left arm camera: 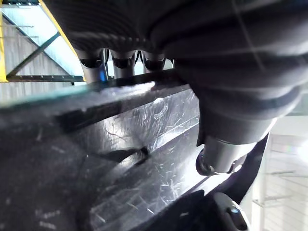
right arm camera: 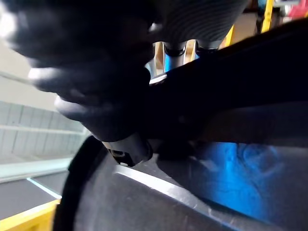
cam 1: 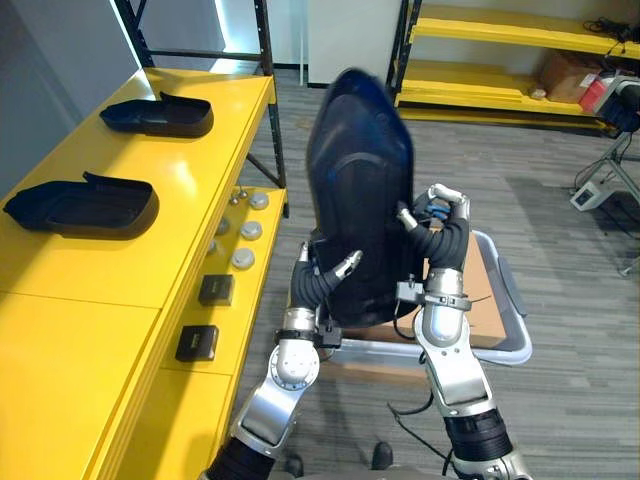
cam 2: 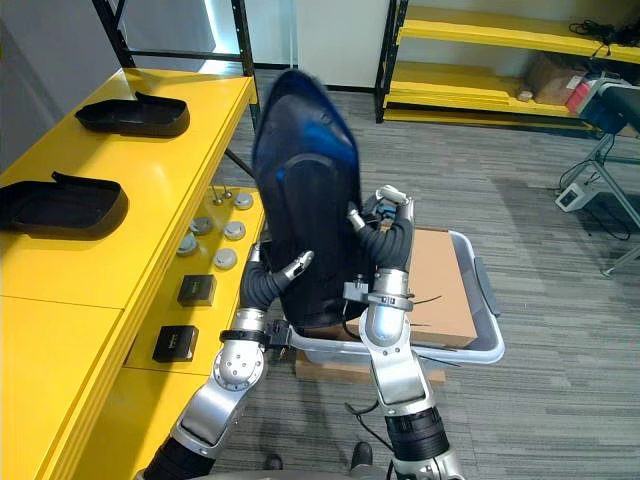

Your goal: Walk over and take plastic housings, then place them on the shelf

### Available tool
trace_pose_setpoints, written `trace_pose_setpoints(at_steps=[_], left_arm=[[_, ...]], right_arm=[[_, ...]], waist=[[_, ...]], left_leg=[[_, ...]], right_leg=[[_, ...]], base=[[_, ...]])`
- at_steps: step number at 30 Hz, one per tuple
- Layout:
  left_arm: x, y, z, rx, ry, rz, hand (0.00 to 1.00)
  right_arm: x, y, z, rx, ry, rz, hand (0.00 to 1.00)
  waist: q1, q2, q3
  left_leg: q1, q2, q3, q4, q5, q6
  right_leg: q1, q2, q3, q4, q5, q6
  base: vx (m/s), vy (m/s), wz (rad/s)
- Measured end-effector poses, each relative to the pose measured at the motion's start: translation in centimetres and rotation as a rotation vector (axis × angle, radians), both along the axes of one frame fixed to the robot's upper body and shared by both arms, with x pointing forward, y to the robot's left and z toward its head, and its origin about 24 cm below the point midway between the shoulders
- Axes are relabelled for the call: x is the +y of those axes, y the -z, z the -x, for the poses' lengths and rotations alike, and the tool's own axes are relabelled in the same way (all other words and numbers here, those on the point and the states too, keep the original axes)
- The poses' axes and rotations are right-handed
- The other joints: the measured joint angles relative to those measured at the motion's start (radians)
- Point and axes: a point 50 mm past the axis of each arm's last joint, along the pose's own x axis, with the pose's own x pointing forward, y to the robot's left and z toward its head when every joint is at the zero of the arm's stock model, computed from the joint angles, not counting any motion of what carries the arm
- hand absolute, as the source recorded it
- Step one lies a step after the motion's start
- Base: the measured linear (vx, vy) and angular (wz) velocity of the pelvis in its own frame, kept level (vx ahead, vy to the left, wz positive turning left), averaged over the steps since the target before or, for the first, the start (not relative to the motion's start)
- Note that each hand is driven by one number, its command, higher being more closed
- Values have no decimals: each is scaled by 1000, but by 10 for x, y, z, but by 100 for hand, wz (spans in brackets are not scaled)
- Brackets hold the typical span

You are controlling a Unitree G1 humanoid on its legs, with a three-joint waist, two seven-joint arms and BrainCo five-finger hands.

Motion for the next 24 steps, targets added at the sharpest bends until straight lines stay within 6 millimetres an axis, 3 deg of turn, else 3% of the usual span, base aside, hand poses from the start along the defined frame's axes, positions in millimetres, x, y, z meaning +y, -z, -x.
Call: trace_pose_setpoints(at_steps=[6,10,12,16,18,21,24], left_arm=[[13,3,-1,14,-26,-13,100],[20,6,3,18,-52,-2,100],[37,17,7,65,-135,9,100],[63,35,18,146,-245,-3,100],[66,38,21,160,-254,-1,100],[66,43,25,189,-254,31,100],[67,47,29,210,-259,39,100]], right_arm=[[-12,-3,-1,-8,-72,12,0],[-27,-18,6,-76,-82,0,0],[-62,-34,13,-176,42,-72,0],[-122,-40,32,-278,262,-254,0],[-140,-32,40,-286,330,-348,0],[-162,-4,51,-230,410,-517,0],[-179,44,62,-52,548,-614,0]], waist=[[1,0,0],[0,2,-1],[-2,6,-3],[-7,21,-14],[-7,25,-16],[-8,25,-16],[-9,26,-16]], left_leg=[[6,5,15,0,-1,-1],[20,8,42,3,-12,-2],[26,8,53,3,-19,0],[25,8,66,3,-25,4],[25,8,66,2,-25,4],[25,9,64,2,-25,4],[26,9,63,2,-26,5]], right_leg=[[1,5,8,0,2,-2],[0,9,33,3,3,-4],[-1,10,53,4,3,-3],[-7,10,57,1,3,-3],[-7,9,55,-1,2,-3],[-5,10,54,-3,2,-3],[-3,9,52,-3,2,-3]], base=[[-24,-5,-5],[-32,6,-21],[-15,7,-22],[3,5,-10],[0,0,0],[0,0,0],[-11,-3,0]])
